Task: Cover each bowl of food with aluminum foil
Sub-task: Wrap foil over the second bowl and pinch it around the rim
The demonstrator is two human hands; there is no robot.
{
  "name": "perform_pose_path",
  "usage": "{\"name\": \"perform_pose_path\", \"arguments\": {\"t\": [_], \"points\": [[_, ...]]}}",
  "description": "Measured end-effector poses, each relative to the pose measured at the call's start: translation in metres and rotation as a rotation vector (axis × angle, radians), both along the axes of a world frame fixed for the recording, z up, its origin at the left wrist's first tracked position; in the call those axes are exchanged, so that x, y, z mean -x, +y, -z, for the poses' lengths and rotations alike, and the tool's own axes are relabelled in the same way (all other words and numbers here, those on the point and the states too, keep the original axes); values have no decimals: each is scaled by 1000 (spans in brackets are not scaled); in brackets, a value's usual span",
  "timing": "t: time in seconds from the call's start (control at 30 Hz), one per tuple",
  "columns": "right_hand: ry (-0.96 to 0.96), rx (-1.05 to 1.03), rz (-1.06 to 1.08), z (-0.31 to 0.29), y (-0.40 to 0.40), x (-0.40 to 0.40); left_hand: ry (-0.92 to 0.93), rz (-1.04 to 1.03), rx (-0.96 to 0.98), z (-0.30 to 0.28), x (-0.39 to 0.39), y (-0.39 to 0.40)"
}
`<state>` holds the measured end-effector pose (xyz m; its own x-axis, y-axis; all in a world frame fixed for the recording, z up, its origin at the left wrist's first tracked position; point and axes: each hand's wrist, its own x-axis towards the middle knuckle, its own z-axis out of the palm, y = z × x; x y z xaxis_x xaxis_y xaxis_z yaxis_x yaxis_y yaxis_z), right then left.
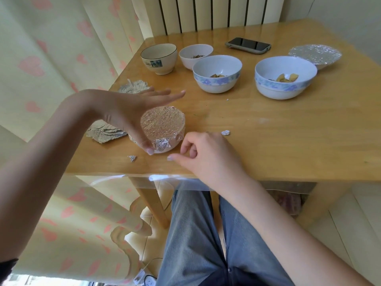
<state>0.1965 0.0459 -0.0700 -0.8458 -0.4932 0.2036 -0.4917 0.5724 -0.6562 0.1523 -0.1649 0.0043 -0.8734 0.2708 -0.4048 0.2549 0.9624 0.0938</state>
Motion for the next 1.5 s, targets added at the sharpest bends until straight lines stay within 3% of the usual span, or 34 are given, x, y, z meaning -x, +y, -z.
{"name": "perform_pose_path", "arguments": {"t": [0.27,0.43,0.6,1.1,1.5], "points": [[236,59,94,8,-30,-12,-94,-80,-23,5,4,-8],[142,179,52,16,-25,-5,-116,-63,-28,2,-3,1],[144,149,75,16,-24,1,-111,32,-109,4,-11,5],[215,230,108,21,-3,16,-88,25,-128,5,-15,8],[31,337,21,11,-12,30,-121,16,-109,4,-17,10]]}}
